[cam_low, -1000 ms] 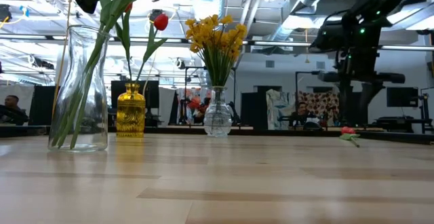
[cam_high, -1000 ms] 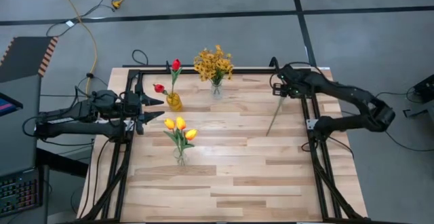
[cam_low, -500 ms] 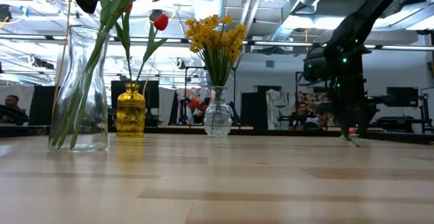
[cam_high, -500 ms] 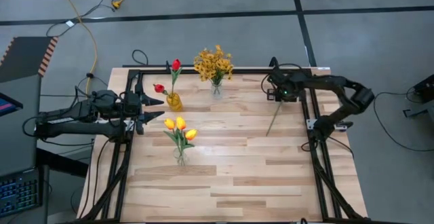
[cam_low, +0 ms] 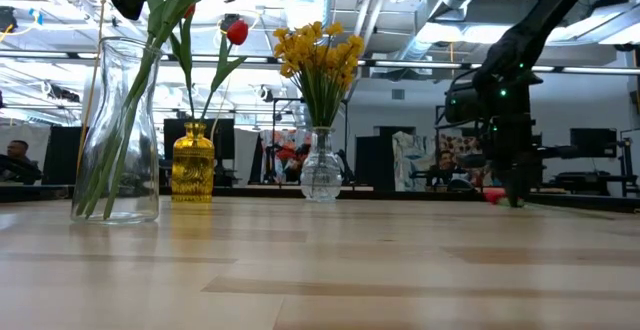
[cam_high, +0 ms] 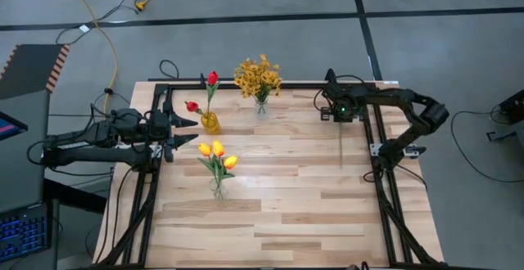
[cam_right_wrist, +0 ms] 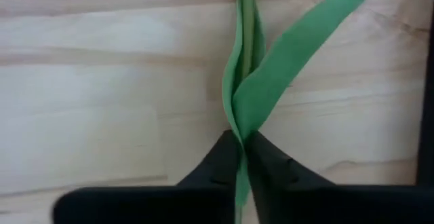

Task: Sort flowers into vase by color
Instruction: Put the red flower into the yellow vase

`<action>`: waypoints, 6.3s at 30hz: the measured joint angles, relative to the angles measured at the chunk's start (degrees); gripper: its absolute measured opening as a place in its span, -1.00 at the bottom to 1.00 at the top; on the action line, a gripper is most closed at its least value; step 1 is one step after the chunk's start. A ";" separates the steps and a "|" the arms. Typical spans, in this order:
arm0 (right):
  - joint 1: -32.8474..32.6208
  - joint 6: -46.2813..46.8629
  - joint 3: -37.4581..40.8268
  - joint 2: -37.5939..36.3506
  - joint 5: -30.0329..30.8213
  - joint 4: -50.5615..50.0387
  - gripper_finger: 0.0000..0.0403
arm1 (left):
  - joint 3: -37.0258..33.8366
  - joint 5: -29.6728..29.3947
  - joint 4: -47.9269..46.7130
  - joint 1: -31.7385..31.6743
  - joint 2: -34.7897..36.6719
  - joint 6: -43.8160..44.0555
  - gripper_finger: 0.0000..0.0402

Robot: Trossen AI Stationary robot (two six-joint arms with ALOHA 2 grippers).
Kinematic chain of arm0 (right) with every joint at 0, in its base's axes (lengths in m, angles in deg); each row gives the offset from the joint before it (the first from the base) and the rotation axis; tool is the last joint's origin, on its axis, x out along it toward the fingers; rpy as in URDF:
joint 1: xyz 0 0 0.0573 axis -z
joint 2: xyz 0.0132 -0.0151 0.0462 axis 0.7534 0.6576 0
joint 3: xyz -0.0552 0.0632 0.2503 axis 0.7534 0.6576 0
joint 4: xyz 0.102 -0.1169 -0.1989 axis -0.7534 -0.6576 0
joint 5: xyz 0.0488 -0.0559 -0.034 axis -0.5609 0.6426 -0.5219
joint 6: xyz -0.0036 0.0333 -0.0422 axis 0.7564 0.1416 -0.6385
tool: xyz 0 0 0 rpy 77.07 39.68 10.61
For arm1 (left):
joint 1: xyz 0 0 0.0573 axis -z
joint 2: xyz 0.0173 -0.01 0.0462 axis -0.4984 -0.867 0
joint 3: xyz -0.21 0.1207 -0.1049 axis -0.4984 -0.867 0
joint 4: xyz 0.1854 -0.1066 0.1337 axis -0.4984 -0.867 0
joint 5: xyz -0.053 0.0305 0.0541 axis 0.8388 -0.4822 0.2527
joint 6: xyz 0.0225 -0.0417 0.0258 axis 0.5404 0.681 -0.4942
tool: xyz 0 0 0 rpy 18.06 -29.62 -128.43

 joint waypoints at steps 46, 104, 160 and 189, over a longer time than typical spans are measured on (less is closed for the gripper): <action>-42.29 -39.60 0.17 -21.05 0.12 64.64 -0.84 | 0.00 3.21 40.57 0.02 -19.06 0.17 -0.12; -45.88 -58.32 -17.07 -2.47 -10.75 81.92 -0.84 | 21.38 4.71 32.13 -0.13 -42.42 -3.36 -0.12; -44.87 -56.16 -17.05 -7.23 -6.05 63.53 -0.02 | 21.29 7.15 24.20 -1.65 -35.98 -5.46 -0.93; -41.49 -50.64 -17.02 -11.81 -4.44 44.90 -0.05 | 21.33 -21.37 11.94 -4.41 -12.00 -19.65 -0.93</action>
